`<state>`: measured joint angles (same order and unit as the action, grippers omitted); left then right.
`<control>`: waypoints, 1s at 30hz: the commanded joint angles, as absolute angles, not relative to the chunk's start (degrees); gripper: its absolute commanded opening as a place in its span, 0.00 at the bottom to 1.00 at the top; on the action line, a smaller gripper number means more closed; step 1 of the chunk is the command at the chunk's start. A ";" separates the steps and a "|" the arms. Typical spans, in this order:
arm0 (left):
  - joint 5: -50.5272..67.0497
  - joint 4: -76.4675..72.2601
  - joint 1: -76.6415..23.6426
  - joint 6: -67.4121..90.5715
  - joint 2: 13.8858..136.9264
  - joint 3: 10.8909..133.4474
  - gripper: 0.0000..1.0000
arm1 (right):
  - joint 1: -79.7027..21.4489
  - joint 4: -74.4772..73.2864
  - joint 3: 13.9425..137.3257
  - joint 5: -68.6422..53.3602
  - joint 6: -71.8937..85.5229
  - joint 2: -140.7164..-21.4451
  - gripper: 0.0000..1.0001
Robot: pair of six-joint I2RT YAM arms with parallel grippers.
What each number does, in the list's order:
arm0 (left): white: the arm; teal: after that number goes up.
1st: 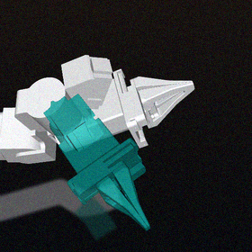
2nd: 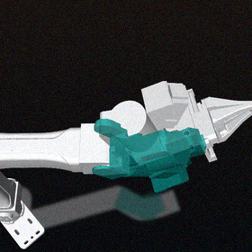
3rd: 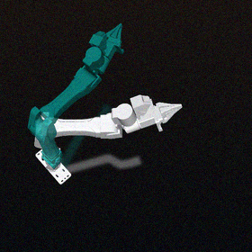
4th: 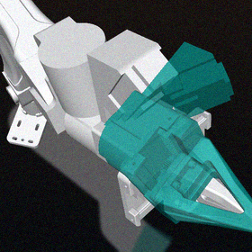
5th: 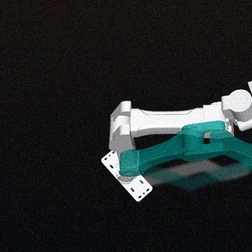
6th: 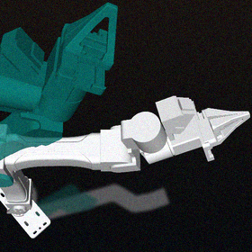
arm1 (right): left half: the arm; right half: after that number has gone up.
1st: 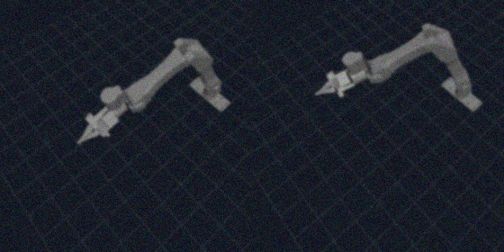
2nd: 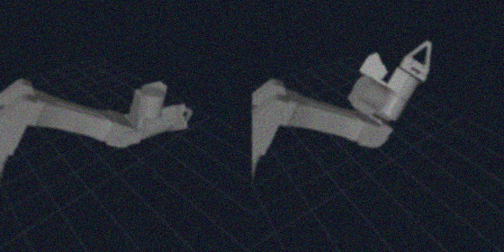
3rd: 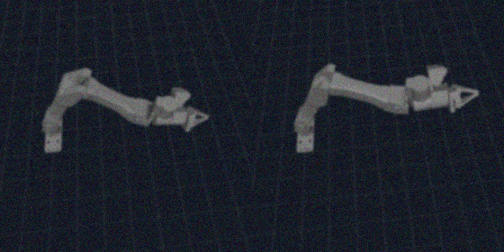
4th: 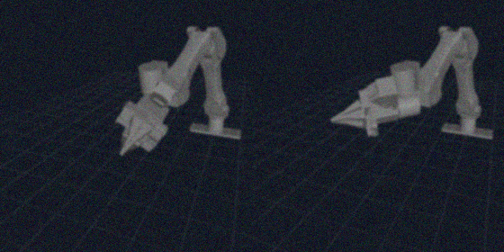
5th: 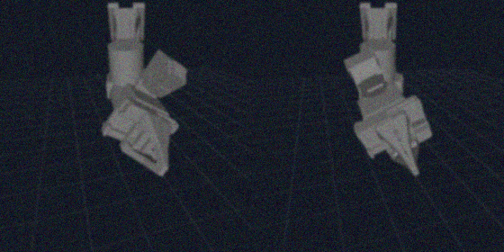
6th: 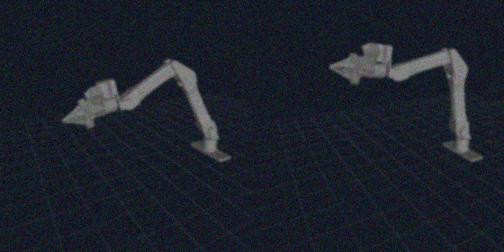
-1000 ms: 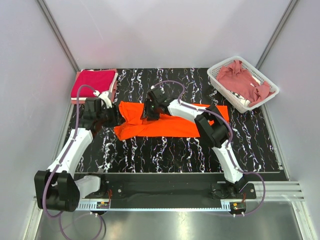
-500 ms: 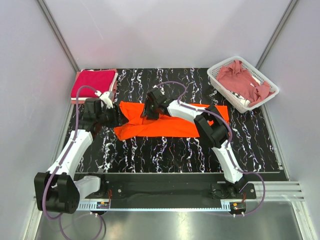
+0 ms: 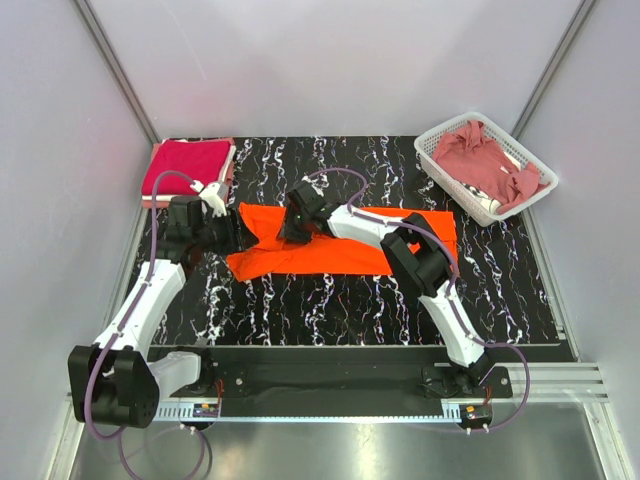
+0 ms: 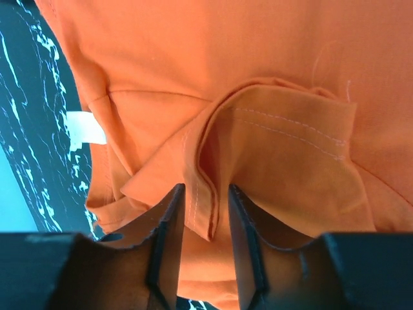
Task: Fold and stack the t-shirts
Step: Fold the tshirt
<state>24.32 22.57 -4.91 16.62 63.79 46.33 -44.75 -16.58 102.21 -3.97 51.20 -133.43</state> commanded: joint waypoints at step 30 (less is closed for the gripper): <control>9.43 21.97 -4.57 21.44 63.73 45.26 0.50 | -40.96 9.93 89.82 1.84 67.94 -123.05 0.00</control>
